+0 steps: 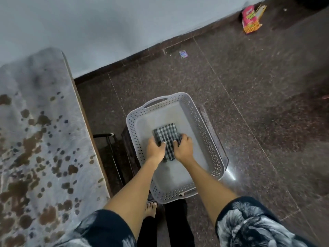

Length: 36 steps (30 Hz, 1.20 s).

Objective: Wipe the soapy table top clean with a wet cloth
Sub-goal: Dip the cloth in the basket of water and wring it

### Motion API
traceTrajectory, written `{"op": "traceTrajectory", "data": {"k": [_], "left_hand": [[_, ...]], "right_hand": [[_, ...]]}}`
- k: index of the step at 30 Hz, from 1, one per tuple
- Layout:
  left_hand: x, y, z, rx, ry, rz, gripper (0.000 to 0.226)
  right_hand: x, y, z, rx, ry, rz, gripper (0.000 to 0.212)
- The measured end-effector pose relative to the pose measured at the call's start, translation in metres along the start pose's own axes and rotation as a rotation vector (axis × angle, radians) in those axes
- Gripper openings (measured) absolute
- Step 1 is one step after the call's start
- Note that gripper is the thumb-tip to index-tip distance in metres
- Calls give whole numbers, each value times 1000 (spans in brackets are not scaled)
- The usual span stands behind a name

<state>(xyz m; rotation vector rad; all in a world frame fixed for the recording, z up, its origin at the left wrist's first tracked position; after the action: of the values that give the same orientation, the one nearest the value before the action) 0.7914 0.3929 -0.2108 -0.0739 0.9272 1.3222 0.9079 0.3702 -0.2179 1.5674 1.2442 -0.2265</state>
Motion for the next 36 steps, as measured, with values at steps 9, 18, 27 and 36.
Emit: {"op": "traceTrajectory", "data": {"k": [9,18,27,36], "left_hand": [[2,-18,-11,-334,244,-98,43],[-41,28,41,-343,128,-85,34],[-103,131,123,-369,-161,203,52],[-163,243,80,-440,-257,562,52]], "right_hand": [[0,-3,1,199,-118,-173,38],[-53,27,-27,537,-208,-382,42],[-128,73,-136,435,146,-341,61],[-217,15,-209,253,446,-400,49]]}}
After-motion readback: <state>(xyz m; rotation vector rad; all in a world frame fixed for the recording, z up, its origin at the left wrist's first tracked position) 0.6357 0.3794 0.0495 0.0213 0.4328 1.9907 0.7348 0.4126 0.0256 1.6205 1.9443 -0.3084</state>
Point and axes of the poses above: each hand's wrist, its own x-axis towards the middle knuckle, its own y-axis out of the back of the hand, z = x × y, the point moved 3 cm from there along x, towards the middle knuckle, and after that the axes turned 11 degrees about -y, right-handed, at the moved point
